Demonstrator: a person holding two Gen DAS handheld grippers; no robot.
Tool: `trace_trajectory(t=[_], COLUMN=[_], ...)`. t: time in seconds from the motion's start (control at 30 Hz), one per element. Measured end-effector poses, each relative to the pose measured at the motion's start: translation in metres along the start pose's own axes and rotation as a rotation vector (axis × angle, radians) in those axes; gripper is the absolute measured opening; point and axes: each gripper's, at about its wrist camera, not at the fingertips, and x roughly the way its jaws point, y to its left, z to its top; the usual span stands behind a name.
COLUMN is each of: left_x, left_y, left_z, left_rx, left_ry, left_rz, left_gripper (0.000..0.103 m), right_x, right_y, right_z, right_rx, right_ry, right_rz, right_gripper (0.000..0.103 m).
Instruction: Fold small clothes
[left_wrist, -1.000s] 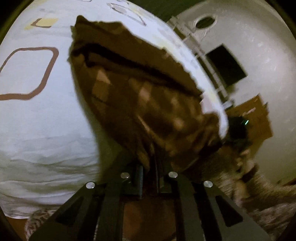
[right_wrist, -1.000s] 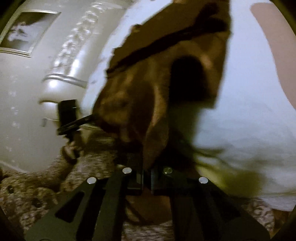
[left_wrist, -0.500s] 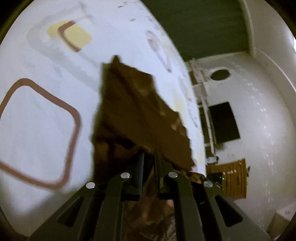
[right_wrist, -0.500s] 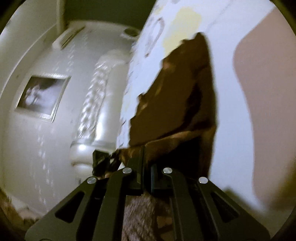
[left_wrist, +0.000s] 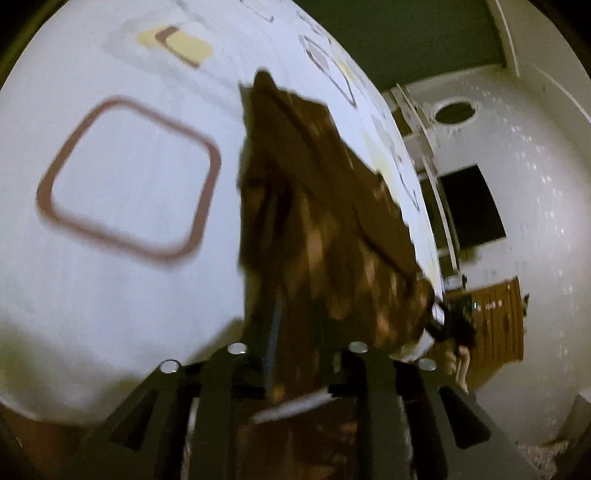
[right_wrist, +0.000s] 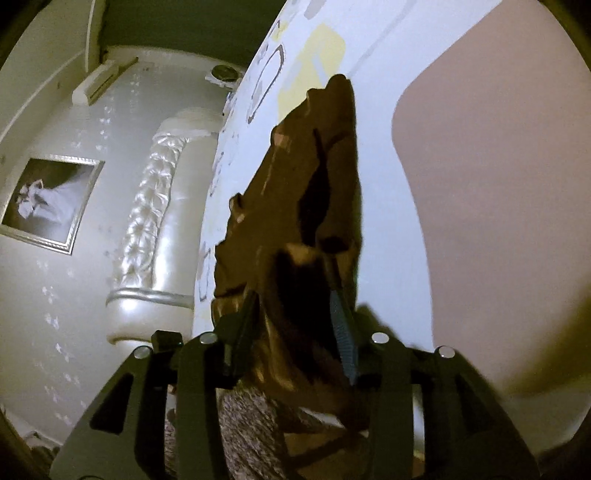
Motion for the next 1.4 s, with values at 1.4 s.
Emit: trace_trajectory(t=[1.4], left_x=[0.027], left_y=[-0.010], left_z=[-0.038], left_rx=[0.020], left_ry=[0.085], left_rz=[-0.054], left_gripper=[0.002], right_x=[0.001], right_y=[0.009], right_z=[-0.049], right_rx=[-0.146], right_ry=[0.143], right_rz=[-0.046], right_gripper=[0.005])
